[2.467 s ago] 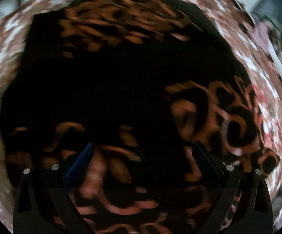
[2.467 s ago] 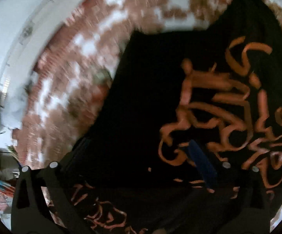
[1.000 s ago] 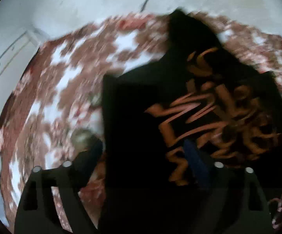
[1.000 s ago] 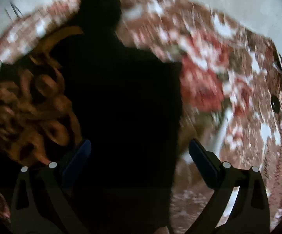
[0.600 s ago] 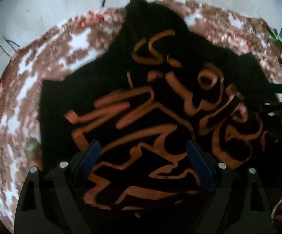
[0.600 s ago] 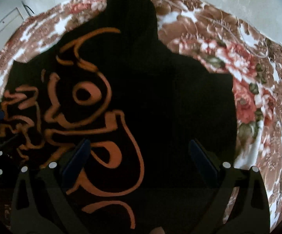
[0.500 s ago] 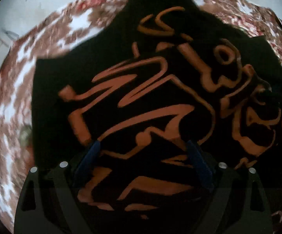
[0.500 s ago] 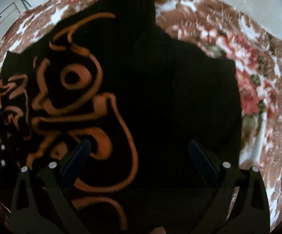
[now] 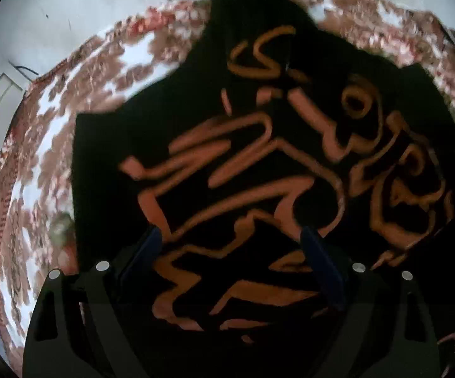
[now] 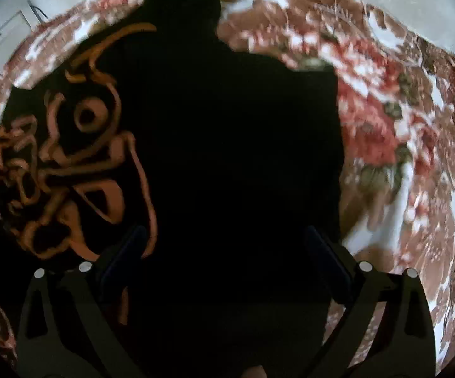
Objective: Fold large clothes
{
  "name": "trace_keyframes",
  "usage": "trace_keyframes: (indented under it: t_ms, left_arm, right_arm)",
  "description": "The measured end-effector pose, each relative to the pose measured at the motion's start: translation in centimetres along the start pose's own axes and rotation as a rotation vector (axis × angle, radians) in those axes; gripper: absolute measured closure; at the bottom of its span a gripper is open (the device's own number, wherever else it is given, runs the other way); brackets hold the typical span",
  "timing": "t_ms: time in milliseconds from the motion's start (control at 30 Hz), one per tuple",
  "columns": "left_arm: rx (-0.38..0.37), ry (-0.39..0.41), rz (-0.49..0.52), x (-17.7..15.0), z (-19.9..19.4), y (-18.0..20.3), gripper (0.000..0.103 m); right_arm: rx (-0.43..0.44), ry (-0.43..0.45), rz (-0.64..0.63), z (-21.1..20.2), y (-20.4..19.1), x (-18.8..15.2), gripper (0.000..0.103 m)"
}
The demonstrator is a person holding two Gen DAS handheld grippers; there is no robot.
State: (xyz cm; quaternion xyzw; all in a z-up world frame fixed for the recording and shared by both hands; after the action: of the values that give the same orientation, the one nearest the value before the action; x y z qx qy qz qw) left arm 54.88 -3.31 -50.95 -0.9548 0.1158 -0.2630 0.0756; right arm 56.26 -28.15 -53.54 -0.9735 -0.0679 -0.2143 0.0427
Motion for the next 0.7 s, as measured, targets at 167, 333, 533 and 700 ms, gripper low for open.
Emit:
trace_keyframes:
  t_ms: [167,333,533,700]
  left_arm:
    - [-0.002,0.063,0.001,3.8,-1.6,-0.6,0.015]
    - [-0.06,0.111,-0.018,9.7,-1.5,-1.1,0.015]
    - [-0.122,0.105,-0.042,16.7,1.4,-1.7,0.015]
    - [-0.143,0.091,-0.072,21.2,5.3,-2.3,0.015]
  right_arm:
    - [0.002,0.05,-0.057,-2.0,-0.7,4.2,0.005]
    - [0.021,0.095,-0.086,-2.3,-1.3,9.0,0.005]
    - [0.078,0.138,-0.098,-0.5,-1.7,16.2,0.005]
    - [0.058,0.131,-0.116,2.7,-1.2,20.8,0.005]
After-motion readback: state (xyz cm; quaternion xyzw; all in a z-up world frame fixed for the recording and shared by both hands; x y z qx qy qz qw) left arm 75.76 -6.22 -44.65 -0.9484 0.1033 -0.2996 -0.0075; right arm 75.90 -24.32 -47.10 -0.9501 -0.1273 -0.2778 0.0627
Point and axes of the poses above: each gripper's, at about its wrist camera, not at the fingertips, and z roughly the way its jaws point, y to its right, x to its top, the point moved 9 cm from there along z, roughly the way its jaws point, and after that the axes turned 5 degrees about x, right-handed, at the moved point
